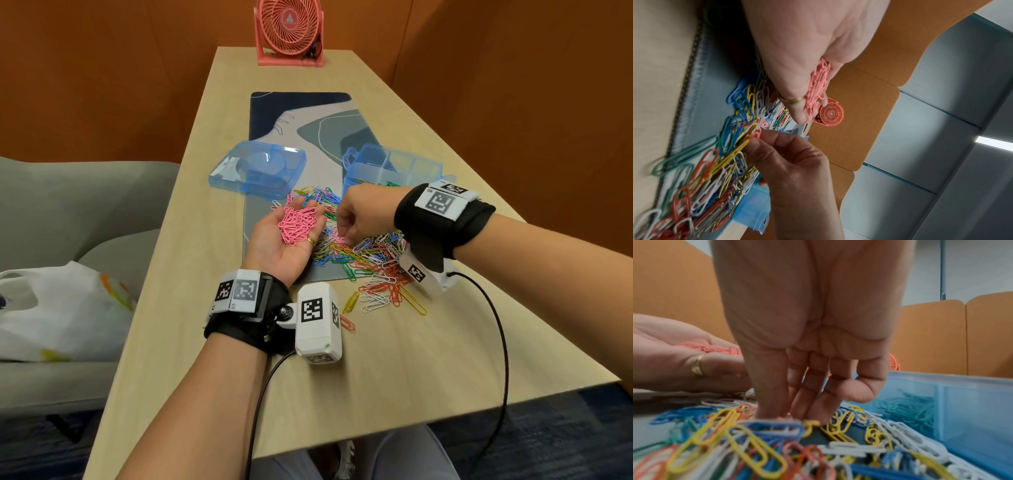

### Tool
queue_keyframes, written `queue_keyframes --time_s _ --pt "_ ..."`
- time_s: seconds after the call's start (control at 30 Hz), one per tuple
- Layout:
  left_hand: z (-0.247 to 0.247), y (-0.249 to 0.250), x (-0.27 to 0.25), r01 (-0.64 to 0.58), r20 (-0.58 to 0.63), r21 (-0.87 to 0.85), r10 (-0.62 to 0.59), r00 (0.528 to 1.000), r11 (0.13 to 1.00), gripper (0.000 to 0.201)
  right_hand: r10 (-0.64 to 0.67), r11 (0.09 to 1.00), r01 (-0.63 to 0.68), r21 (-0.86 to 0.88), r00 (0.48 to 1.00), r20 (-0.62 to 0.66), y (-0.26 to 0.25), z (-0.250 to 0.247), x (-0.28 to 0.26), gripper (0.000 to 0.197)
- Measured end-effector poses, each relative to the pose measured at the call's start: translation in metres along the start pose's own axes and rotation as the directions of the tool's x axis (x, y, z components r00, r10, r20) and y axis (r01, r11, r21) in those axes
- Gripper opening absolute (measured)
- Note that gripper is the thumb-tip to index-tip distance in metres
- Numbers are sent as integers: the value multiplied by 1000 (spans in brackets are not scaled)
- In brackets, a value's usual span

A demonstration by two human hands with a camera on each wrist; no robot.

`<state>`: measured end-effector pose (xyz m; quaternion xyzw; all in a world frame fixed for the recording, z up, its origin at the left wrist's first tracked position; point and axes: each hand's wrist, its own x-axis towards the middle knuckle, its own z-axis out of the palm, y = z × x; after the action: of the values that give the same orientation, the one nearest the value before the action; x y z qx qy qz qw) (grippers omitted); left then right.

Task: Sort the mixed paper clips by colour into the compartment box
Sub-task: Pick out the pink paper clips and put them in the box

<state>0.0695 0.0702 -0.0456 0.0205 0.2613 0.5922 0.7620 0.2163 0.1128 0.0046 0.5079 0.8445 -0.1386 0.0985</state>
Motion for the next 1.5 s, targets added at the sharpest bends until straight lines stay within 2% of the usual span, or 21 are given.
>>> queue_keyframes --time_s 0.17,0.3,0.37,0.47,0.63,0.8,0.93,1.07,1.27,1.37,1.5 --pt "-1 0 0 1 8 -12 -1 1000 1000 35 -8 998 10 -68 999 36 -5 1 0 7" --pt "0 0 -1 2 8 -9 -2 1000 1000 34 -2 1000 2 -29 999 32 -2 0 0 14" --pt "0 0 -2 -2 6 -7 2 1000 1000 34 13 1000 -13 4 1000 17 1 -2 1 16" --pt "1 0 -2 -2 6 -8 2 1000 1000 34 30 999 -29 20 999 -27 4 -4 3 9" --pt "1 1 -1 -5 9 -13 5 1000 1000 35 1 1000 0 8 996 -92 1 -1 7 8" --pt "1 1 -2 -9 9 -13 9 1000 1000 35 -51 998 49 -37 998 -45 -2 4 9 21" --pt "1 1 -2 -5 7 -32 6 1000 999 36 -68 992 67 -108 998 -11 -1 5 6 7" --pt "1 0 -2 -2 3 -41 2 1000 999 36 -58 992 57 -113 998 2 0 7 1 9" --pt "1 1 0 -13 -13 19 14 1000 1000 34 -24 999 28 32 993 -118 2 -7 -3 12" --pt "0 1 1 -17 -21 19 18 1000 1000 34 -50 982 84 170 980 -192 -8 -22 -5 11" --pt "-1 2 1 2 45 -61 0 999 998 32 -137 957 189 222 964 -230 -31 -35 -5 7"
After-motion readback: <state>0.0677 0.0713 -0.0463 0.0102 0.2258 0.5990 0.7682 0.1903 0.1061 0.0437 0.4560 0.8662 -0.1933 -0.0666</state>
